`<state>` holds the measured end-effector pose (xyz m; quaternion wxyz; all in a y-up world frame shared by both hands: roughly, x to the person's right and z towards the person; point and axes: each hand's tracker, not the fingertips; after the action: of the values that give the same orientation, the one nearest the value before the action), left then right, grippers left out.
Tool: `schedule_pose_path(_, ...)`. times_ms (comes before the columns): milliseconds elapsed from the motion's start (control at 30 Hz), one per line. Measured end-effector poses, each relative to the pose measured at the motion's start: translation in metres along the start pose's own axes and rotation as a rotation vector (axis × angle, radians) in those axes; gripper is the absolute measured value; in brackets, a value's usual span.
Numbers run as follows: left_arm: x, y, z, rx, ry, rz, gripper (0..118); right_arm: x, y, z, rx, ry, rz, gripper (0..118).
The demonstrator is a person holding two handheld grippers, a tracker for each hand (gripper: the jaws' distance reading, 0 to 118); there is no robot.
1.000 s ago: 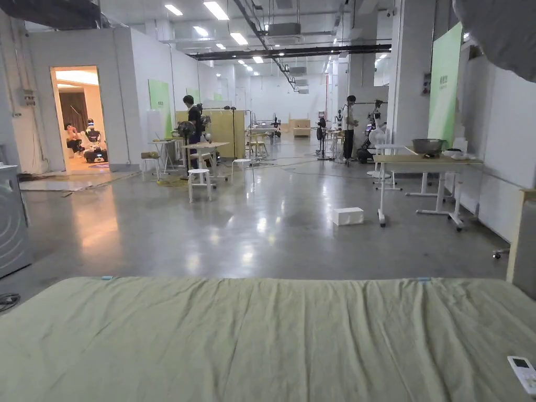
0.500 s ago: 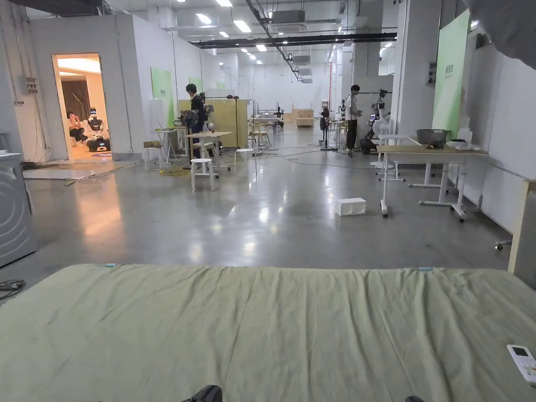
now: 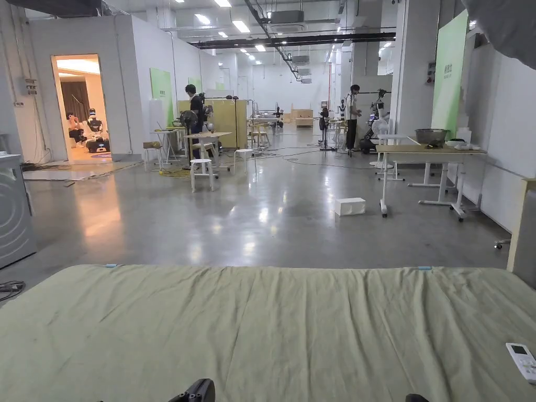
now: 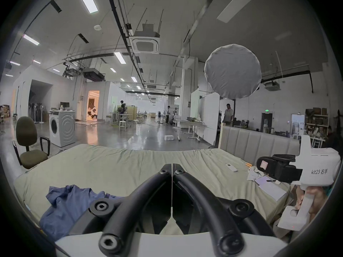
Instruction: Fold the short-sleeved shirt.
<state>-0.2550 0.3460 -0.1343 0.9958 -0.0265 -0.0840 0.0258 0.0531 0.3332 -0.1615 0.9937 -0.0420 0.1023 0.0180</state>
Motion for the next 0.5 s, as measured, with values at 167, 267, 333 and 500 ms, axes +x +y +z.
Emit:
schedule_pose_path(167,-0.006,-0.001,0.002,-0.006,0.034,-0.011,0,0.003,0.002,-0.002,-0.009,-0.032,-0.055,0)
schedule_pose_path(267,-0.012,-0.002,0.001,-0.017,0.045,0.012,0,0.005,0.002,0.001,0.049,0.007,-0.074,0)
schedule_pose_path(333,-0.013,-0.003,0.001,-0.018,0.049,0.013,0,0.004,0.004,-0.002,0.024,0.004,-0.071,0)
schedule_pose_path(500,-0.025,-0.003,0.006,-0.040,0.056,-0.066,0,0.009,0.000,0.001,0.008,0.015,-0.078,0)
